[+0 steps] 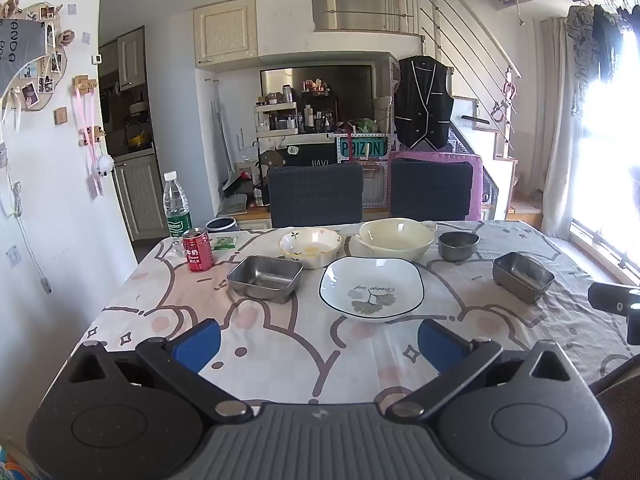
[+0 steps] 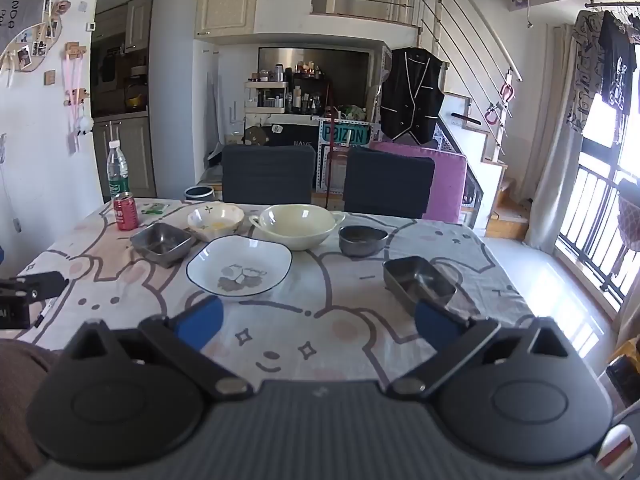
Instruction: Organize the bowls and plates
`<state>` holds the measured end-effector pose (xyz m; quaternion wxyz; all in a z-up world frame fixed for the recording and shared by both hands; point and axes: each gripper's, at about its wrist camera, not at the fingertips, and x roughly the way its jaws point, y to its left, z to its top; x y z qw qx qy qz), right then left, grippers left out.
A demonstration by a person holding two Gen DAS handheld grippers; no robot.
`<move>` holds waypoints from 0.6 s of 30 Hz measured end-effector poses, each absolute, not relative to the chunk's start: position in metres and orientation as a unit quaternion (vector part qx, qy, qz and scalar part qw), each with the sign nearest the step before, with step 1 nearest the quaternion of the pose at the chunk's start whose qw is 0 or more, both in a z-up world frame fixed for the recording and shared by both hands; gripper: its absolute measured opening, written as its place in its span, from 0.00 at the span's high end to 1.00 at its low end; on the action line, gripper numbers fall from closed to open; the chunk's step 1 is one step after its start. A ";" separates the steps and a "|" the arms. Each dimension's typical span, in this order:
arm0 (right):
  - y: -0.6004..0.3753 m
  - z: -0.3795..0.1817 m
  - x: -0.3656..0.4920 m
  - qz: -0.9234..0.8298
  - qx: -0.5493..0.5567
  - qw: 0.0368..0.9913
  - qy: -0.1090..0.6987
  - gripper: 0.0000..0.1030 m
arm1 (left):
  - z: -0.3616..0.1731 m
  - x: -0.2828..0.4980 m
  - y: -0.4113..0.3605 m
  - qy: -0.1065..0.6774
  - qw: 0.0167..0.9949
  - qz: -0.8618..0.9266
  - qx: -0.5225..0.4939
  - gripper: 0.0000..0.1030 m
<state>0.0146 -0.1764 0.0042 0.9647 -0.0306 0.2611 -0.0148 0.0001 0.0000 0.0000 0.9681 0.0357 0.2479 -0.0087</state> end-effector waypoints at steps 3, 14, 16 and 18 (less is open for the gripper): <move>-0.176 0.004 0.015 -0.015 -0.032 0.965 0.261 0.00 | 0.000 0.000 0.000 0.247 0.968 -0.009 0.036 0.00; -0.176 0.004 0.015 -0.015 -0.031 0.964 0.262 0.00 | 0.000 0.000 0.000 0.248 0.968 -0.010 0.036 0.00; -0.176 0.004 0.015 -0.015 -0.031 0.964 0.262 0.00 | 0.000 0.000 0.000 0.248 0.968 -0.010 0.037 0.00; -0.176 0.004 0.015 -0.014 -0.031 0.965 0.262 0.00 | 0.000 0.000 0.000 0.248 0.968 -0.010 0.037 0.00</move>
